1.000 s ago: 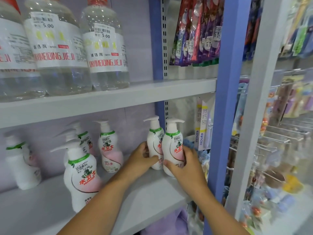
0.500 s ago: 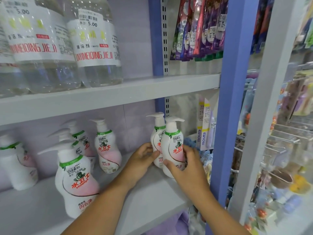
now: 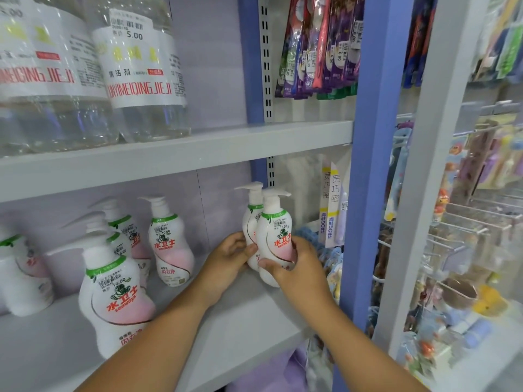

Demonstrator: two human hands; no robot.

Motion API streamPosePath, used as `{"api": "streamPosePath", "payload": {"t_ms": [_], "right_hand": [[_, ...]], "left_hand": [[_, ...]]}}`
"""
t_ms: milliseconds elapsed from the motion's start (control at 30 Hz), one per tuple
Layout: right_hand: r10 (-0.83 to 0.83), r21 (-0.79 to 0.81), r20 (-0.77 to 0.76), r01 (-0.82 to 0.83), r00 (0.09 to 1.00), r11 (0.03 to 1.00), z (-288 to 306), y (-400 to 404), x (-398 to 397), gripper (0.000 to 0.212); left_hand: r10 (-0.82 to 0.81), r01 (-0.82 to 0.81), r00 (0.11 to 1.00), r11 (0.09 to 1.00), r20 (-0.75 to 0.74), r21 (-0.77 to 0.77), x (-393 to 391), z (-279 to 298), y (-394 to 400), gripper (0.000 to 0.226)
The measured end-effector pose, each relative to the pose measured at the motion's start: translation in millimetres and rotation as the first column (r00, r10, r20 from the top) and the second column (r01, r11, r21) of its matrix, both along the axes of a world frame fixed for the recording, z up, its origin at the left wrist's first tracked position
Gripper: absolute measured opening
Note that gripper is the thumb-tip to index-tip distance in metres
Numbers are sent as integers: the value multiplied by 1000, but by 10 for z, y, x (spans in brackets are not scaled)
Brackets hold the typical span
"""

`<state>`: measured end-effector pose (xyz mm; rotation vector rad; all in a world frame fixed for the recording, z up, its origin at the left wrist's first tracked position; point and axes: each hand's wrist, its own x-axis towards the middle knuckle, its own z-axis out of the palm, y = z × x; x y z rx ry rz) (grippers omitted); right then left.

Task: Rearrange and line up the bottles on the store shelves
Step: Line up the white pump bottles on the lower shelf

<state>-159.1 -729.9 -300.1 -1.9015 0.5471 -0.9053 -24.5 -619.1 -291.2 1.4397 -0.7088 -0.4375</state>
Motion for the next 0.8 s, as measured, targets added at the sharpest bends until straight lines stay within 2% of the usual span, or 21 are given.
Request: {"api": "streamPosePath", "payload": {"t_ms": [100, 233, 633, 800], "right_hand": [[69, 78, -12, -68, 998, 995, 31, -78, -1, 56], [82, 113, 12, -83, 997, 990, 12, -79, -44, 52], [48, 47, 23, -49, 999, 998, -34, -62, 5, 65], [86, 53, 28, -87, 996, 995, -31, -50, -26, 59]], "left_hand": [[-14, 14, 999, 1000, -36, -7, 33, 1, -1, 26], [0, -1, 1000, 999, -26, -38, 30, -51, -14, 25], [32, -33, 999, 999, -27, -12, 34, -48, -24, 23], [67, -68, 997, 997, -34, -20, -26, -24, -12, 21]]}}
